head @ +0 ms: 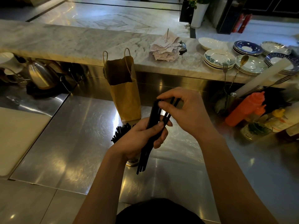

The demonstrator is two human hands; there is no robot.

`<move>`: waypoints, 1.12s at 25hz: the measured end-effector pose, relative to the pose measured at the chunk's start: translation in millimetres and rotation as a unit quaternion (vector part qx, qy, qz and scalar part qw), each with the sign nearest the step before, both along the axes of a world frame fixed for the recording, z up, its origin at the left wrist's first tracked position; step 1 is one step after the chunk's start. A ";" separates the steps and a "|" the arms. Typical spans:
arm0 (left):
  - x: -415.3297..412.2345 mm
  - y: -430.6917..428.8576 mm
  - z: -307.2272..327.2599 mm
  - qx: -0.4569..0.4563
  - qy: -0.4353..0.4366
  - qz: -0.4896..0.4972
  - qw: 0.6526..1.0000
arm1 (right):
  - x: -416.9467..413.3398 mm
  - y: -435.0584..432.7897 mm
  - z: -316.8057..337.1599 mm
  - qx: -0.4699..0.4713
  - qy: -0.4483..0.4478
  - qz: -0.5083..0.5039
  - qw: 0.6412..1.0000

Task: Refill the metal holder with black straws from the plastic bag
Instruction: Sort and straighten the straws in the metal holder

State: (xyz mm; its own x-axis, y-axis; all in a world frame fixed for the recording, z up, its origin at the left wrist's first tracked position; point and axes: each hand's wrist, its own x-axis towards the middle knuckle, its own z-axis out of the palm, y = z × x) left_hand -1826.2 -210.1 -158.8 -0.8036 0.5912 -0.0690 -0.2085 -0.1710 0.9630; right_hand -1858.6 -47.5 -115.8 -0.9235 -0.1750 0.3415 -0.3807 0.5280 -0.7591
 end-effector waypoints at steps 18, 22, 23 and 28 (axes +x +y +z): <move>-0.7 -2.0 5.9 -0.039 -0.002 -0.018 0.999 | -2.9 8.7 3.8 0.000 -0.035 0.002 0.999; -1.0 -3.7 7.0 -0.044 -0.008 -0.023 0.999 | -0.9 11.1 5.3 0.035 -0.063 0.043 0.996; -0.9 -4.1 6.9 -0.045 -0.010 -0.026 0.999 | -0.4 11.0 5.0 0.044 -0.070 0.050 0.995; -1.5 -5.7 6.2 -0.054 -0.008 -0.033 0.998 | -1.5 14.7 8.0 0.047 -0.084 0.037 0.995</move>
